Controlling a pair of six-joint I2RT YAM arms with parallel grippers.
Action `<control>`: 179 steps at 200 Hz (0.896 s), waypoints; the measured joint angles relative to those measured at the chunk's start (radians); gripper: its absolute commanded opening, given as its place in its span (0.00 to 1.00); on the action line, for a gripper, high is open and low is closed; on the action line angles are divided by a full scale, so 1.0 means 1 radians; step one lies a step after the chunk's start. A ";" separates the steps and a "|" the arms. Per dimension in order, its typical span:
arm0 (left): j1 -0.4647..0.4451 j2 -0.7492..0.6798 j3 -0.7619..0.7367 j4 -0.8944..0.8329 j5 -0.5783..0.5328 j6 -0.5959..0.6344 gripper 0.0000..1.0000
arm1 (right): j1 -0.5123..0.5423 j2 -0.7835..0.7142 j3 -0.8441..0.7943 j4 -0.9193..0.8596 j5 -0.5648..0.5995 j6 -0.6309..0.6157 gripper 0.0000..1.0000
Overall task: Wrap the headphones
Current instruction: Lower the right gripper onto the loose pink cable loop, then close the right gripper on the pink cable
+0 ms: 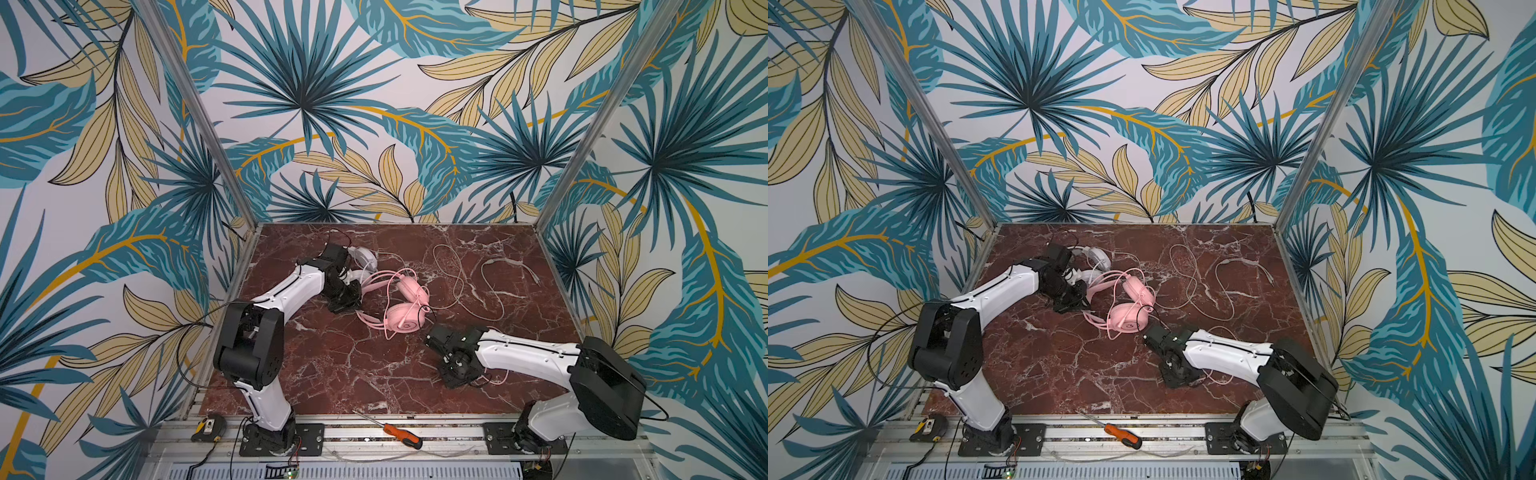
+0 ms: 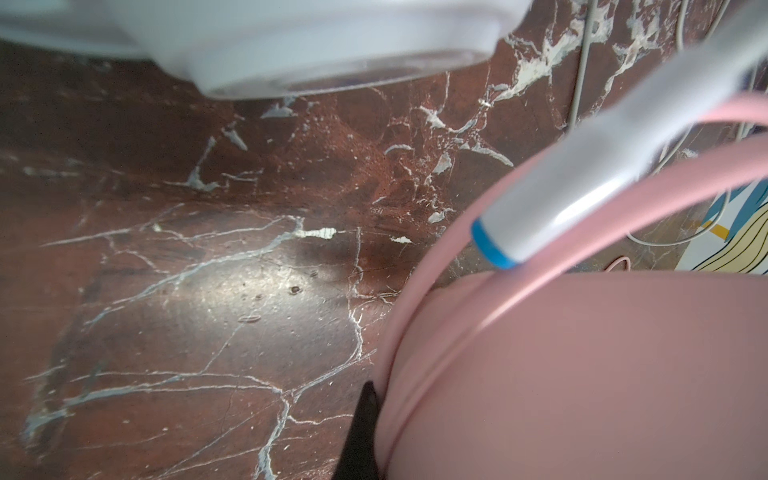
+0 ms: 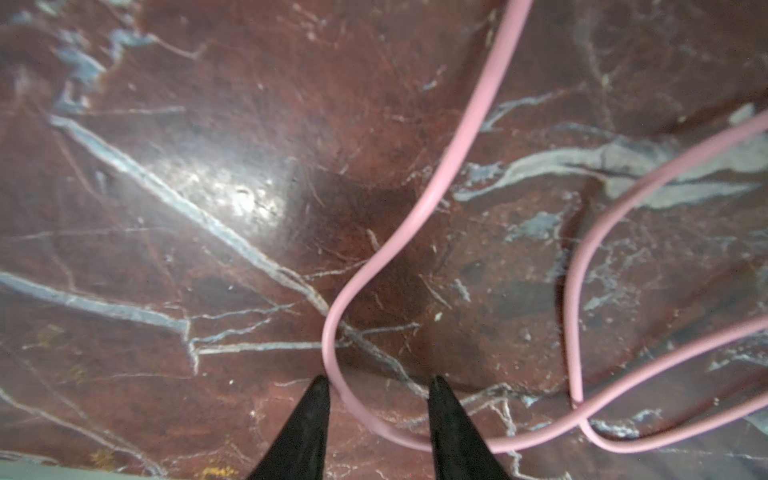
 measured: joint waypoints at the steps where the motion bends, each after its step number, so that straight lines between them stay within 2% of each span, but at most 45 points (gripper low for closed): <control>1: 0.000 0.000 0.000 0.000 0.000 0.000 0.00 | 0.001 0.002 0.000 0.000 0.000 0.001 0.37; 41: 0.000 0.005 0.000 0.000 0.002 0.000 0.00 | 0.016 0.012 0.002 0.000 0.005 0.002 0.27; 76: 0.000 0.005 0.000 0.000 0.002 -0.001 0.00 | 0.019 -0.011 0.002 0.006 0.003 -0.009 0.10; 136: 0.002 0.005 0.003 0.001 0.001 -0.032 0.00 | 0.019 -0.161 0.001 0.032 -0.029 -0.079 0.01; 179: 0.002 0.005 0.030 0.011 -0.005 -0.076 0.00 | 0.019 -0.239 0.035 0.031 -0.089 -0.173 0.00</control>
